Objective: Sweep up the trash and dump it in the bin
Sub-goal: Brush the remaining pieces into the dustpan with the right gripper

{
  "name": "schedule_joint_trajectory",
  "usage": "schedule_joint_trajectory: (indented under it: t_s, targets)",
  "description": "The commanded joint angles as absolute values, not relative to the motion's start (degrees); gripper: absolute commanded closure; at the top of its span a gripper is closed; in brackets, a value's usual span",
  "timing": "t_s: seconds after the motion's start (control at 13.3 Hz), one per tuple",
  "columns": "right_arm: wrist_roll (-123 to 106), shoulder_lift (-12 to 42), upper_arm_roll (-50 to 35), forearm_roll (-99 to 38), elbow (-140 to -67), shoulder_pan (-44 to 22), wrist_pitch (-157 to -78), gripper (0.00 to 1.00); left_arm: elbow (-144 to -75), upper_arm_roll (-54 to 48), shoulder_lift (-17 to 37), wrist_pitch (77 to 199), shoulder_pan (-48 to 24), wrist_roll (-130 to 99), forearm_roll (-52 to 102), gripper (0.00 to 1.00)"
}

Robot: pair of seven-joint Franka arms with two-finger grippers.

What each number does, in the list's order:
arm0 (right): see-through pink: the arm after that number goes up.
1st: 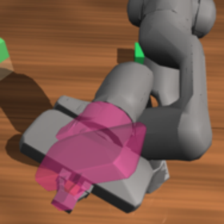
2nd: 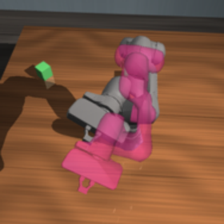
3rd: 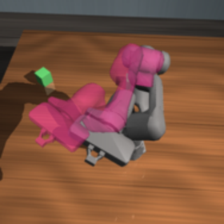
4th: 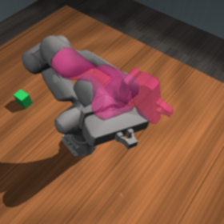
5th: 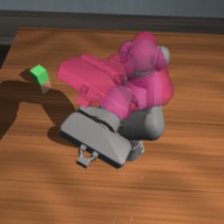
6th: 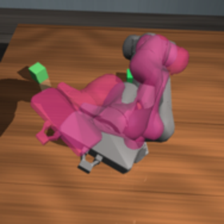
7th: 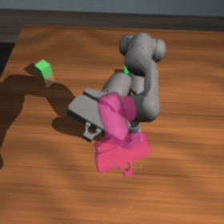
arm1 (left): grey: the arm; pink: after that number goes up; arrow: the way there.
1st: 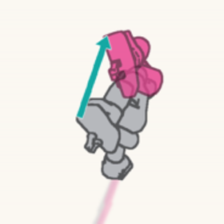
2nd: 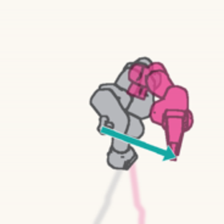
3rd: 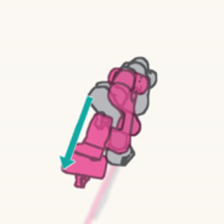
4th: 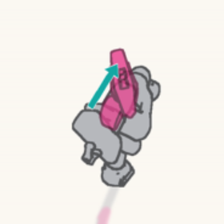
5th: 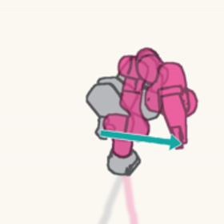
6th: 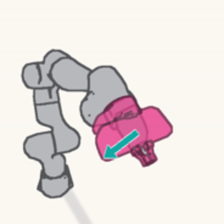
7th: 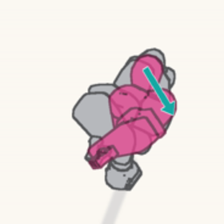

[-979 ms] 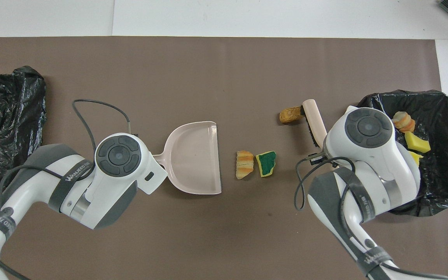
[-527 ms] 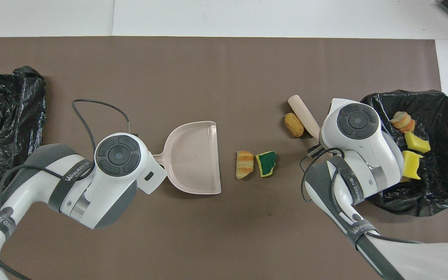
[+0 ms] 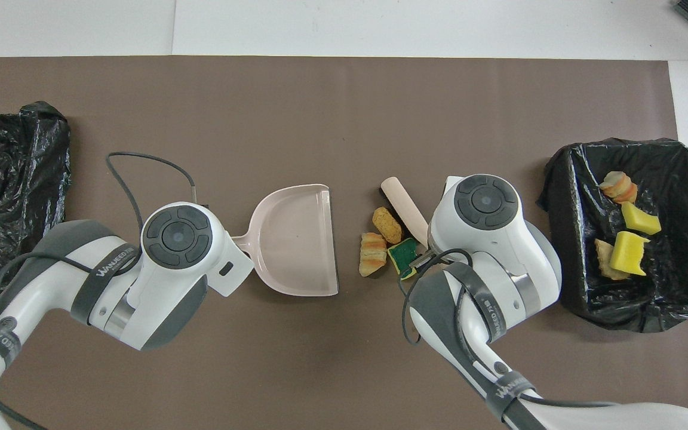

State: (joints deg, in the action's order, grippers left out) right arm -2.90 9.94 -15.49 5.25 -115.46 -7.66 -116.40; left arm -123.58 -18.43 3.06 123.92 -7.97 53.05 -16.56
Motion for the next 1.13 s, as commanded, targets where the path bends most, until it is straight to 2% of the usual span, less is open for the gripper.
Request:
schedule_joint_trajectory:
  t_s: [0.0,0.15,0.3,0.53,0.75,0.9,1.05]
  targets:
    - [-2.7,8.1,-15.2,3.7,-112.1,-2.5,-110.0,1.0,-124.5,-18.4,2.4,124.0,-7.8,51.9,-17.5,1.0]
    - [0.6,3.4,-15.2,3.6,-117.5,-0.4,-107.9,1.0,-124.5,-18.4,2.4,124.0,-7.8,51.9,-17.5,1.0]
    - [6.1,-2.0,-15.3,3.5,-126.0,-2.4,-112.3,1.0,-124.5,-18.4,2.4,124.1,-7.8,51.9,-17.4,1.0]
    - [12.2,-4.8,-15.4,-2.5,-131.0,-4.9,-114.7,1.0,-124.5,-18.4,2.4,124.2,-7.8,52.0,-17.4,1.0]
    - [21.4,-3.7,-15.4,-2.6,-132.9,-9.9,-119.4,1.0,-124.5,-18.4,2.5,124.3,-7.7,52.0,-17.3,1.0]
    - [25.6,-0.7,-15.4,-2.7,-132.2,-12.2,-123.5,1.0,-124.5,-18.4,2.5,124.3,-7.7,51.9,-17.3,1.0]
    - [27.8,3.7,-15.4,-3.1,-128.1,-14.7,-123.7,1.0,-124.5,-18.4,2.5,124.3,-7.7,51.9,-17.2,1.0]
